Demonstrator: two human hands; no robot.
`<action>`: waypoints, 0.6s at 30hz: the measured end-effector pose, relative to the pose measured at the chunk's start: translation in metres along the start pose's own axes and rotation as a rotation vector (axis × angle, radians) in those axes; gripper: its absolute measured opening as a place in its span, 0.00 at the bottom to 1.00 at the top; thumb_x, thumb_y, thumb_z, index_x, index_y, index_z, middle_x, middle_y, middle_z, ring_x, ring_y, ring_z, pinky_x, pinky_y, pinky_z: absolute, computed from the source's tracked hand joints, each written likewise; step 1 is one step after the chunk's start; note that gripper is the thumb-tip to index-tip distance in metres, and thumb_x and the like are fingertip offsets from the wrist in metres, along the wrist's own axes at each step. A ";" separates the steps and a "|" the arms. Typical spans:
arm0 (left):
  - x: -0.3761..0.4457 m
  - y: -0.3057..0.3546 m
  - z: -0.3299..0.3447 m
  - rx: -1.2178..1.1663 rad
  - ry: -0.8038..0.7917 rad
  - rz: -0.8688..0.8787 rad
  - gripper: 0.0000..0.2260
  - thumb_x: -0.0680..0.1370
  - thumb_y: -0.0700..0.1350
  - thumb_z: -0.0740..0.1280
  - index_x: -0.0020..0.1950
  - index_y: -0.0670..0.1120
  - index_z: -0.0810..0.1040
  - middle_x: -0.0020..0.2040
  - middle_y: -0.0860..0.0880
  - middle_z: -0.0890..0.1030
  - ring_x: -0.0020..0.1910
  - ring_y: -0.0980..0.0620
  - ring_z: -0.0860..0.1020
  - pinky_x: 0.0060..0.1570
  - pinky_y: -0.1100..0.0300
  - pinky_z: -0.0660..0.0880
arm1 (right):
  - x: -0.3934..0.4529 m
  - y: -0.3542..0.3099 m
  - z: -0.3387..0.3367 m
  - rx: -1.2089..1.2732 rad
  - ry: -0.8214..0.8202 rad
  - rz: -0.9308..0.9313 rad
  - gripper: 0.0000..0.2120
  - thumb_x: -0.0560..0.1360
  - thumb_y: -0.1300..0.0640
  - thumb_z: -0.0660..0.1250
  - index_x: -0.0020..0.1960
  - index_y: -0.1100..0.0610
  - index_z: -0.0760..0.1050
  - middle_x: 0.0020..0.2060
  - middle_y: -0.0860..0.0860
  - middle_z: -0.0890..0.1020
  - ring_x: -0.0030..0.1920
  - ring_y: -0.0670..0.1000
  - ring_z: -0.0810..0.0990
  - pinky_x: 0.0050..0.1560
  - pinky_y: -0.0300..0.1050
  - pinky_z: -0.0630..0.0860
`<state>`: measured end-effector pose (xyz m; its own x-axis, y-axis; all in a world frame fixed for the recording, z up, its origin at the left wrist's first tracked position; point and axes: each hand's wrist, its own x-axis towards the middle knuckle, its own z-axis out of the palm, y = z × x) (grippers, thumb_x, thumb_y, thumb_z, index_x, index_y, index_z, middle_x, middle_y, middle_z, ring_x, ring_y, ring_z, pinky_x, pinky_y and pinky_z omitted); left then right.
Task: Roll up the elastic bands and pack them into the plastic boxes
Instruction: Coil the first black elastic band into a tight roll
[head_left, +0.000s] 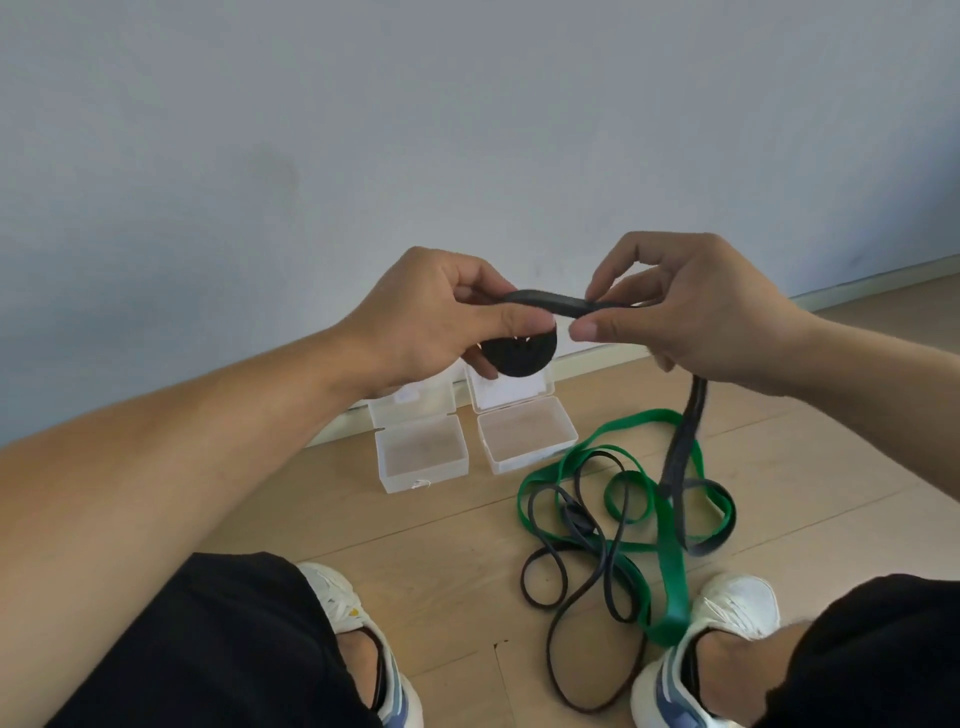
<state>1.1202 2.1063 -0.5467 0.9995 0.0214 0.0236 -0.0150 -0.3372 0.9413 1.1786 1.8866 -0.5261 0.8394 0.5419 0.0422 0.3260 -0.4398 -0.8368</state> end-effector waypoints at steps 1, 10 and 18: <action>-0.001 0.001 0.004 -0.079 0.014 0.000 0.16 0.64 0.51 0.77 0.45 0.43 0.84 0.37 0.47 0.87 0.35 0.51 0.85 0.32 0.60 0.80 | -0.003 -0.002 0.003 0.028 0.009 0.007 0.15 0.68 0.51 0.80 0.45 0.56 0.77 0.35 0.48 0.87 0.24 0.50 0.74 0.25 0.35 0.67; -0.003 0.016 0.025 -0.336 0.279 -0.002 0.07 0.77 0.47 0.74 0.43 0.45 0.81 0.39 0.49 0.83 0.33 0.54 0.78 0.31 0.60 0.72 | -0.010 -0.004 0.041 0.552 0.134 0.032 0.20 0.66 0.53 0.78 0.47 0.58 0.71 0.43 0.63 0.87 0.45 0.61 0.87 0.53 0.58 0.84; 0.000 0.028 0.027 -0.481 0.361 -0.091 0.06 0.79 0.49 0.72 0.50 0.47 0.81 0.44 0.50 0.84 0.46 0.51 0.81 0.47 0.57 0.74 | 0.004 -0.020 0.036 0.435 0.232 0.015 0.14 0.71 0.60 0.79 0.46 0.56 0.73 0.38 0.58 0.87 0.36 0.59 0.84 0.49 0.61 0.83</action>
<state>1.1201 2.0716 -0.5289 0.9259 0.3767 -0.0303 -0.0256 0.1424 0.9895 1.1601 1.9230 -0.5292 0.9336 0.3418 0.1074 0.1426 -0.0794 -0.9866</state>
